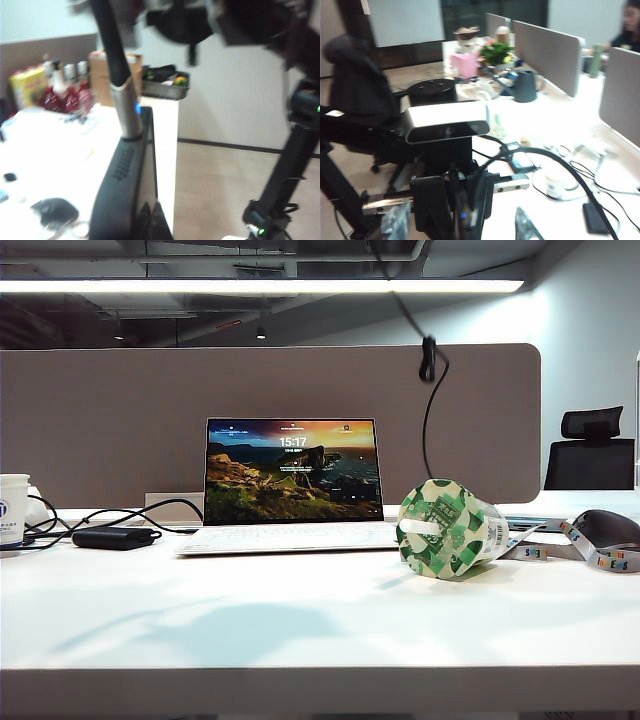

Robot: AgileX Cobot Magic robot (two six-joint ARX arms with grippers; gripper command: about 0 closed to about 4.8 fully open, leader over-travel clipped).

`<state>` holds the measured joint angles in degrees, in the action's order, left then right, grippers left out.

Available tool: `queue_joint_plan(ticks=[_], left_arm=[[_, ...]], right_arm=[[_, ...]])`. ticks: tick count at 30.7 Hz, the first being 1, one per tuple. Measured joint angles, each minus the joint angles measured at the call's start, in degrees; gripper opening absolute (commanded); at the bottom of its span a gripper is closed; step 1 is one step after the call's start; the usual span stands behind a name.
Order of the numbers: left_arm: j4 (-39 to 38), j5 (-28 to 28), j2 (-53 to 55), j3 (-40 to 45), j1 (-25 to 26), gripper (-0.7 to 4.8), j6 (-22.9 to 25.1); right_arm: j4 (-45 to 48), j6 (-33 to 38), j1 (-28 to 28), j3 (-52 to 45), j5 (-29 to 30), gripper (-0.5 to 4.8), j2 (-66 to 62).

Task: Pick up the black phone, pick up the charger plug, insert the charger plug into the phone's charging port, and finally place the connected phone back on the desk.

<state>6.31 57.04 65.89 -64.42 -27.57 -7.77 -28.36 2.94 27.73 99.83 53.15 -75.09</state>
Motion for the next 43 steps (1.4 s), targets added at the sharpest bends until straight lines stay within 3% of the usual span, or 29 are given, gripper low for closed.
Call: queue_joint_plan(ticks=[2,4,5,8,12,26,43], left_arm=[[-4.2,-3.72,0.02,0.02,0.02,-0.07,1.62],[-7.45,-8.92,0.09,0.02,0.0,-0.07,2.64],[-8.24,-10.56,0.26,0.02,0.0,-0.07,2.86],[-10.45,-15.34,2.64,0.0,0.02,-0.07,3.08],[-10.38,-16.66,7.48,0.02,0.0,-0.07,3.17],[-9.62,-18.08,23.69,0.07,0.04,-0.07,3.17],[-1.18,-19.61,38.99,-0.2,0.15,-0.07,0.48]], right_arm=[[-2.78,0.02,-0.35,0.02,-2.69,2.03,1.27],[-6.01,0.0,-0.35,0.04,-5.38,0.95,1.73],[-7.45,0.02,-0.35,0.04,-6.56,-0.08,1.7],[-12.7,-1.16,-0.35,0.0,-10.43,-0.03,1.57],[-14.64,-1.44,-0.37,-0.02,-15.98,-0.03,1.88],[-16.74,-1.51,-0.35,0.0,-16.09,-0.03,2.84],[-18.71,-2.73,-0.35,0.0,-16.11,-0.03,2.86]])
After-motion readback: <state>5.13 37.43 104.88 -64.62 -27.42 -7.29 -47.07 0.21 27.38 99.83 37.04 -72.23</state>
